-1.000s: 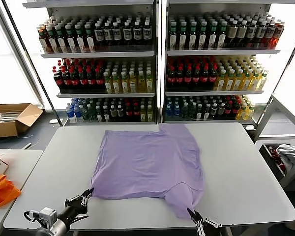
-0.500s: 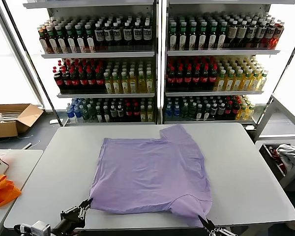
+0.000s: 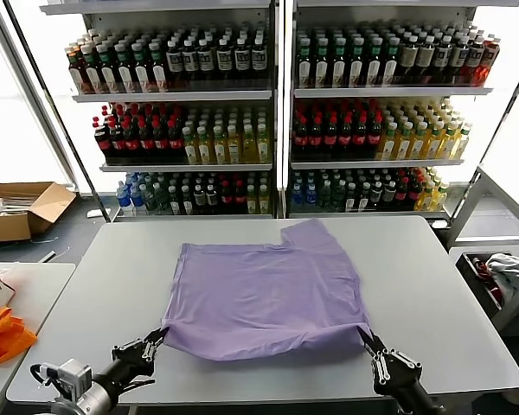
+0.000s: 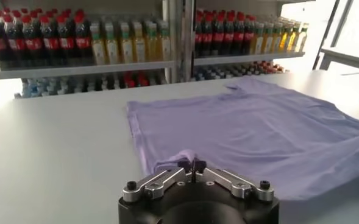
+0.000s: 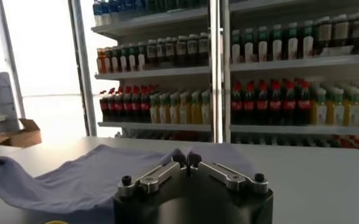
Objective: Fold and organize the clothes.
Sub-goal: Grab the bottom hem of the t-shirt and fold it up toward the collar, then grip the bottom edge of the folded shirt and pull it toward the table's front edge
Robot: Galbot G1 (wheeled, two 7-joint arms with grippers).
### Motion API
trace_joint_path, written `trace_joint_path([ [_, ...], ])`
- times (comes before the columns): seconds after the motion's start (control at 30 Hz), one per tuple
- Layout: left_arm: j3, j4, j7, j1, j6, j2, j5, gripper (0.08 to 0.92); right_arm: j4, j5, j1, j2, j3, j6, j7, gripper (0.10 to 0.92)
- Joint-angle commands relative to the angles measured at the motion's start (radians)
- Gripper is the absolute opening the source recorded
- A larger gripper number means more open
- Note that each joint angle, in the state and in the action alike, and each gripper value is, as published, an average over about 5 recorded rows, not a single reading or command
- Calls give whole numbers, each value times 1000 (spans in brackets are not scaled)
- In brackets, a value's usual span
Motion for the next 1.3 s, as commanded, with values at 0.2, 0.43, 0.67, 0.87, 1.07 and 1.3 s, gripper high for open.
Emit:
trace_joint_path([
  [0.2,143,252,-26,-388,33,35,-108,88,-267,41,455,-78,-212,-83,70,109],
  [0.43,205,373,-36,-484,15,9,-95,88,-426,-7,577,-60,-335,-113,60,109],
  [0.67,228,438,-56,-505,-19,-38,-20,160,-471,-69,584,8,-354,-163,56,175],
  [0.87,191,395,-69,-438,-26,-41,-9,332,-373,-82,494,28,-277,-187,76,347],
  [1.07,170,301,-64,-303,-29,-43,17,505,-255,-165,340,29,-155,-259,146,521],
  [1.3,198,309,-58,-261,-35,-85,77,713,-182,-193,165,56,-40,-293,173,711],
])
